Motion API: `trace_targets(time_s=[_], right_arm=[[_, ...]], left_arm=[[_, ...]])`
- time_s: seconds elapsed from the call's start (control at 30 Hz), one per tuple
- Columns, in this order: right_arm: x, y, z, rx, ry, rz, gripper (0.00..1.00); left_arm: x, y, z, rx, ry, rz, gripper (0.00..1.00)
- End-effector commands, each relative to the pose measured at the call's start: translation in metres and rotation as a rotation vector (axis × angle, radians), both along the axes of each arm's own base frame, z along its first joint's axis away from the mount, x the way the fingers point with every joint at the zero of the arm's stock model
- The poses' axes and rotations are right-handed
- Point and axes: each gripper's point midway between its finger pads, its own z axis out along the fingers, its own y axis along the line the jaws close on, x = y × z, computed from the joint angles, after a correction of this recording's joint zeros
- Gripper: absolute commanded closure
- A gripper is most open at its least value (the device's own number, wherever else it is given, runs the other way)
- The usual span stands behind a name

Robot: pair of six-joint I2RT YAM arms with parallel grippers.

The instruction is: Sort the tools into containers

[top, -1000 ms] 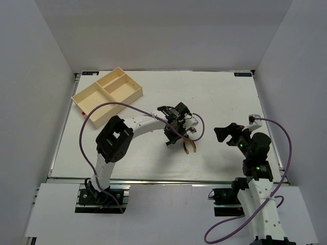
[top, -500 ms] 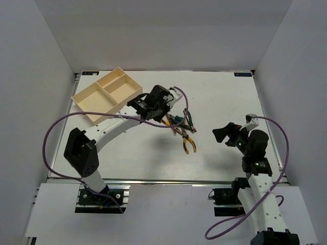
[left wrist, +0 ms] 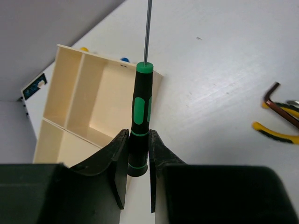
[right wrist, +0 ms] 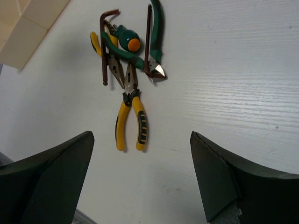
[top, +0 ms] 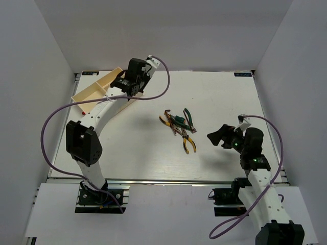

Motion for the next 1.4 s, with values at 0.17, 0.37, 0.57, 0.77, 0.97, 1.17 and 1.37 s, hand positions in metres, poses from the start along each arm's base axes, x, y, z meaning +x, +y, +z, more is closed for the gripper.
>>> trace_targets(time_s=[0.17, 0.37, 0.57, 0.77, 0.97, 1.17, 1.37], right_arm=[[0.003, 0.015, 0.007, -0.025, 0.017, 0.066, 0.11], [0.005, 0.018, -0.001, -0.043, 0.061, 0.079, 0.11], [0.003, 0.027, -0.01, -0.049, 0.118, 0.127, 0.11], [-0.004, 0.026, -0.027, -0.084, 0.19, 0.131, 0.11], [-0.008, 0.028, -0.032, -0.096, 0.188, 0.138, 0.11], [-0.012, 0.032, -0.037, -0.102, 0.196, 0.162, 0.11], [-0.011, 0.031, -0.038, -0.106, 0.192, 0.157, 0.11]], left_arm=[[0.066, 0.057, 0.035, 0.059, -0.157, 0.075, 1.0], [0.107, 0.103, 0.027, 0.136, -0.181, 0.137, 1.0], [0.15, 0.137, 0.025, 0.185, -0.252, 0.137, 1.0], [0.175, 0.157, -0.004, 0.19, -0.222, 0.129, 1.0], [0.183, 0.18, -0.035, 0.199, -0.184, 0.14, 1.0], [0.185, 0.195, -0.058, 0.217, -0.16, 0.133, 1.0], [0.181, 0.202, -0.077, 0.212, -0.117, 0.119, 1.0]])
